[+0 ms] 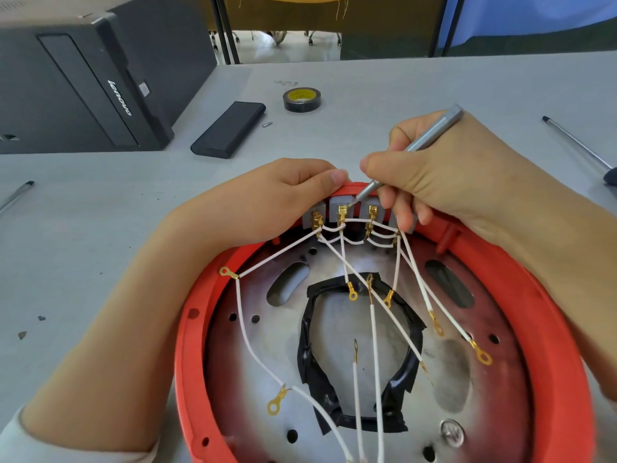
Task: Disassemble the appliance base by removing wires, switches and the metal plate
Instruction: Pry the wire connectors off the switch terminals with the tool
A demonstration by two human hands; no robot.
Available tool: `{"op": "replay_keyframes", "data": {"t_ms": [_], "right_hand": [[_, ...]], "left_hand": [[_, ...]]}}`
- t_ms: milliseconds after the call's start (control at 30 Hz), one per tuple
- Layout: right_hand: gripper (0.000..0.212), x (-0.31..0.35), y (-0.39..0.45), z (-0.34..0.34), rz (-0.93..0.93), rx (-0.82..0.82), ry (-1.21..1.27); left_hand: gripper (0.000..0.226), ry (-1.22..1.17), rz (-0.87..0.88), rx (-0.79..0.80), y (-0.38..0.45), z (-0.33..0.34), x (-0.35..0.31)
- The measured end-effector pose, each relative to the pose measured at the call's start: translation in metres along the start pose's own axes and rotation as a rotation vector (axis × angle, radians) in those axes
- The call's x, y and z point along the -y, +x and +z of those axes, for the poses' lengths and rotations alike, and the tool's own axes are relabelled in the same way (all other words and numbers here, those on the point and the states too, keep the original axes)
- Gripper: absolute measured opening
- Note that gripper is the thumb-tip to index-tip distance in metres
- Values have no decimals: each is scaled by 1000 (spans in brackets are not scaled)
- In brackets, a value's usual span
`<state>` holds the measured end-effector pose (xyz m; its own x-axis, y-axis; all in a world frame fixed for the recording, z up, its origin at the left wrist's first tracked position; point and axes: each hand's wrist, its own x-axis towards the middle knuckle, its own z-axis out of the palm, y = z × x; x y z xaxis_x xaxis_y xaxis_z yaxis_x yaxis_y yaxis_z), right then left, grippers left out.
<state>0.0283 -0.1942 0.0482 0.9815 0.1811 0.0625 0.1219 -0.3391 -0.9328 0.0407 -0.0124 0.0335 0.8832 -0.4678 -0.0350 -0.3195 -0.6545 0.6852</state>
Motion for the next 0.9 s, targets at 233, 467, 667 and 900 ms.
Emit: {"op": "replay_keyframes", "data": {"t_ms": [233, 467, 667, 900], "right_hand": [[30, 3, -13, 3, -157, -110, -86], [27, 2, -12, 4, -174, -109, -151], [29, 2, -10, 7, -254, -172, -277], [34, 4, 2, 1, -48, -43, -80]], "left_hand": [[40, -3, -6, 8, -1, 1, 1], [41, -4, -7, 7, -2, 0, -1], [44, 17, -13, 13, -2, 0, -1], [42, 25, -22, 3, -1, 1, -4]]}}
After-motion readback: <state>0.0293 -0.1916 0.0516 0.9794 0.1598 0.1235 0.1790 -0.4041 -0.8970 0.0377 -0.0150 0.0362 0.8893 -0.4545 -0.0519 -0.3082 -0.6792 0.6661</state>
